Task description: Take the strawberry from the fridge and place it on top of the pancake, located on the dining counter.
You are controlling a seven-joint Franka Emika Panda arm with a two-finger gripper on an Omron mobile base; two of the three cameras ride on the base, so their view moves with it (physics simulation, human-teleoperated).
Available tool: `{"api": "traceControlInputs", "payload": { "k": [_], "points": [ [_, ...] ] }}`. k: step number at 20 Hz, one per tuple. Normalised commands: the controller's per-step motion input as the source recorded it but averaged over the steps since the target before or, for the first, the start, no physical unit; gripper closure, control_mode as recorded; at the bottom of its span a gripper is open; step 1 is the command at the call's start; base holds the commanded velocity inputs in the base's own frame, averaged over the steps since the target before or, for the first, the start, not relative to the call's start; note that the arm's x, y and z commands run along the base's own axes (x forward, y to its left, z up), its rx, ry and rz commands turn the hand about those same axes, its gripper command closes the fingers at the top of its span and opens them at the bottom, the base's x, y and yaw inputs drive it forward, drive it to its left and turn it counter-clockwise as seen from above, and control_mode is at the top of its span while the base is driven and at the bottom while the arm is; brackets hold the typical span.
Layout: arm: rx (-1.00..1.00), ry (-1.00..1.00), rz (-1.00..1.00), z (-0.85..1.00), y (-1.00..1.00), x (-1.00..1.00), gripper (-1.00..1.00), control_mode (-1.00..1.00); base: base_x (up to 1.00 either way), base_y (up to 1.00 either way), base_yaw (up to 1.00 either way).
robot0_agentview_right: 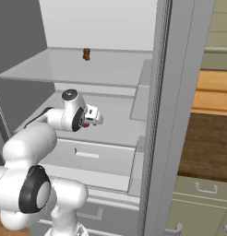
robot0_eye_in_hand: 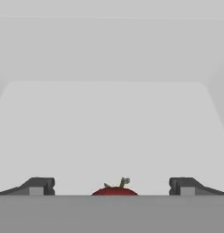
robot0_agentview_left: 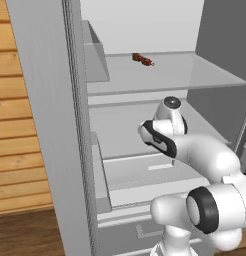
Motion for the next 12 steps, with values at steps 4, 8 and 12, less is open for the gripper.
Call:
{"api": "traceControlInputs", "payload": {
  "k": [4,8,12],
  "points": [
    [-0.02,0.00,0.00,-0.56,-0.09,-0.27,1.00,-1.00,0.00,0.00,0.00],
    [0.00,-0.03,0.00,-0.73,-0.31,-0.82,1.00,-1.00,0.00,0.00,0.00],
    [0.00,-0.02,0.00,-0.24,-0.06,-0.25,1.00,-1.00,0.00,0.00,0.00]
  ]
}}
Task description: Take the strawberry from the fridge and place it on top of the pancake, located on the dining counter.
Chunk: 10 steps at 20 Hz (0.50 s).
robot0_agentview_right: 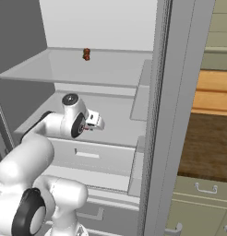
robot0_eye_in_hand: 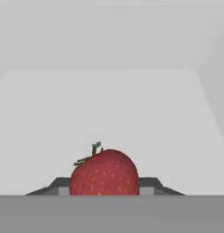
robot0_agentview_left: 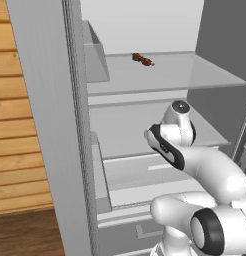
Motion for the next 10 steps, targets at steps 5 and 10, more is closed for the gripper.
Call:
{"api": "traceControlInputs", "payload": {
  "k": [5,10],
  "points": [
    [0.00,-0.09,0.01,0.07,0.00,-0.06,1.00,-1.00,0.00,0.00,0.00],
    [0.00,-0.12,0.02,0.44,0.00,-0.86,1.00,-1.00,0.00,0.00,0.00]
  ]
}}
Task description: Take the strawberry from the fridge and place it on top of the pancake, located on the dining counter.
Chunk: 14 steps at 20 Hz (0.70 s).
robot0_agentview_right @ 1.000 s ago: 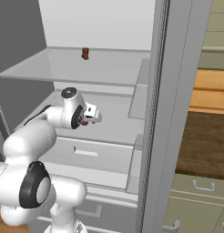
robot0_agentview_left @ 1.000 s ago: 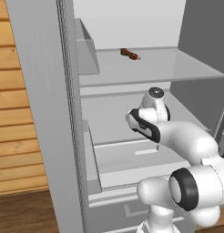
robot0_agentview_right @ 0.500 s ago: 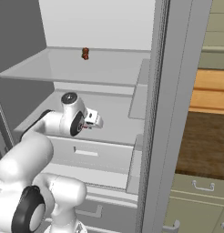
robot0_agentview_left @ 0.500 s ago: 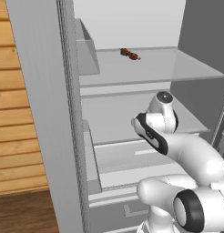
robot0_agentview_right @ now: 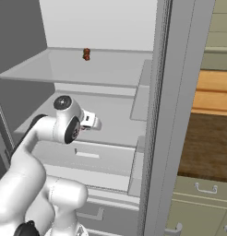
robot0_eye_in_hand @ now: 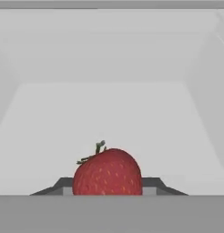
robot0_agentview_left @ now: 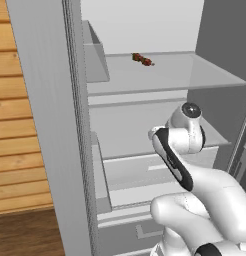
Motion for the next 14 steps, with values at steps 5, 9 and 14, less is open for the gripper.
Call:
{"api": "traceControlInputs", "payload": {
  "k": [5,9,14],
  "points": [
    [0.00,-0.02,0.01,0.83,0.00,-1.00,1.00,-1.00,0.00,0.00,0.00],
    [-0.01,0.03,0.00,0.74,0.00,-1.00,1.00,-1.00,0.00,0.00,0.00],
    [0.00,0.09,0.00,0.79,0.00,-1.00,1.00,-1.00,0.00,0.00,0.00]
  ]
}}
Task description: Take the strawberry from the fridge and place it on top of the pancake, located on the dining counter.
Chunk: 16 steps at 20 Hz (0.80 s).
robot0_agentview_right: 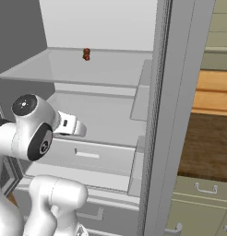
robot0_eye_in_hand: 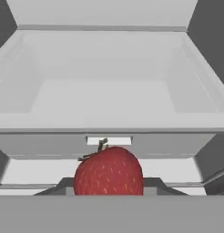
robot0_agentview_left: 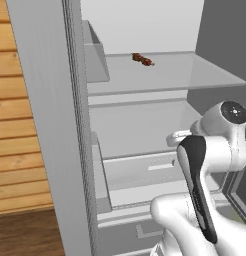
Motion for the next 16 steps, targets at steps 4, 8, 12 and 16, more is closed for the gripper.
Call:
{"api": "traceControlInputs", "payload": {
  "k": [4,8,12,16],
  "points": [
    [0.00,0.16,0.00,0.79,0.00,-1.00,1.00,-1.00,0.00,0.00,0.00],
    [0.00,0.06,0.01,0.37,0.00,-0.79,1.00,-1.00,0.00,0.00,0.00],
    [0.00,0.02,0.00,-0.05,0.00,-0.54,1.00,-1.00,0.00,0.00,0.00],
    [0.00,0.03,0.00,-0.04,0.04,-0.24,1.00,-1.00,0.00,0.00,0.00]
  ]
}}
